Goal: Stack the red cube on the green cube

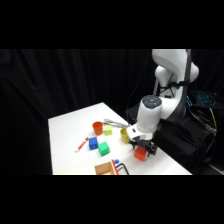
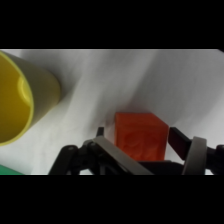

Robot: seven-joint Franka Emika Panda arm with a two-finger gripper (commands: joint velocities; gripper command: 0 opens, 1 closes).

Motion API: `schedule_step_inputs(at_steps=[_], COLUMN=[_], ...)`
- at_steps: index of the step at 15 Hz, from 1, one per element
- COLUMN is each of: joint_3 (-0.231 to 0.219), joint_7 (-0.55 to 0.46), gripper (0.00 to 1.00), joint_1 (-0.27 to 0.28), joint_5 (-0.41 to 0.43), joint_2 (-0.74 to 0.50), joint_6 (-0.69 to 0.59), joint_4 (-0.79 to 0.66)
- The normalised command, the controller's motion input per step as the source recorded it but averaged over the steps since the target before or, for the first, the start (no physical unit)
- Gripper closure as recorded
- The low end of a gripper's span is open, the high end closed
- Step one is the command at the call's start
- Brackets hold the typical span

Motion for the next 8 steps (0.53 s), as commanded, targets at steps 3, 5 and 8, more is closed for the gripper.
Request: schedule_step_inputs(at_steps=[3, 5, 8], joint_3=[-0.078, -0.078, -0.08], joint_7=[0.04, 0.04, 0.04], gripper=[0.43, 0.6, 0.71], joint_1=[0.089, 0.091, 0.098], joint_5=[0.04, 0.041, 0.042], joint_2=[0.03, 0.01, -0.01], joint_6=[0.16, 0.15, 0.1], joint_4=[0.03, 0.02, 0.02])
